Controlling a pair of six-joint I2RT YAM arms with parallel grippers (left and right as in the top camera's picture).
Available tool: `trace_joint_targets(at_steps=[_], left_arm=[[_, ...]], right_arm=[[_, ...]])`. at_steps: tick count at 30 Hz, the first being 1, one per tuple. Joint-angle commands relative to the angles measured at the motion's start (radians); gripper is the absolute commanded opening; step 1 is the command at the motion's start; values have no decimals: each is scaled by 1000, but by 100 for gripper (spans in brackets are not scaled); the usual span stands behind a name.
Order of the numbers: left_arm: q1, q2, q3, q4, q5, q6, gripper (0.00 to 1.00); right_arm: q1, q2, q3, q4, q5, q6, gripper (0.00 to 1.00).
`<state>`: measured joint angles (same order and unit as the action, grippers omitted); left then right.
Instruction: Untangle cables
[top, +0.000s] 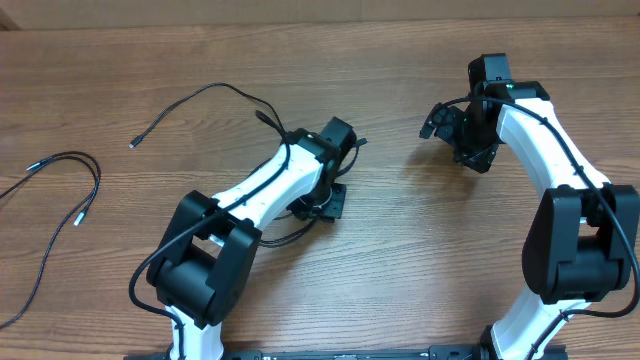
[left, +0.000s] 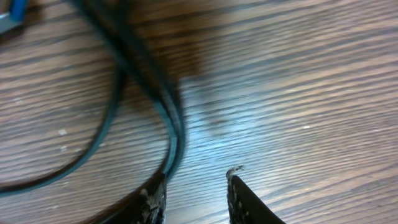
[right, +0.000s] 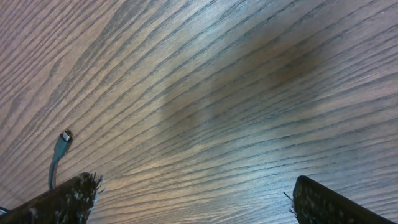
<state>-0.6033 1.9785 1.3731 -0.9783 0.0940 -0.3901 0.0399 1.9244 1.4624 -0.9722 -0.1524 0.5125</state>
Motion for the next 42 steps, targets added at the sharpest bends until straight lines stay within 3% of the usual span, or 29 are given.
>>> trace_joint_targets(at_steps=[1, 18, 42], left_arm=[[-17, -15, -11, 18, -3, -18, 33], [-20, -15, -11, 130, -89, -52, 28], [-19, 19, -14, 143, -126, -124, 35]], right_arm=[[0, 1, 10, 2, 6, -2, 100], [0, 1, 10, 2, 6, -2, 100], [0, 1, 10, 2, 6, -2, 100]])
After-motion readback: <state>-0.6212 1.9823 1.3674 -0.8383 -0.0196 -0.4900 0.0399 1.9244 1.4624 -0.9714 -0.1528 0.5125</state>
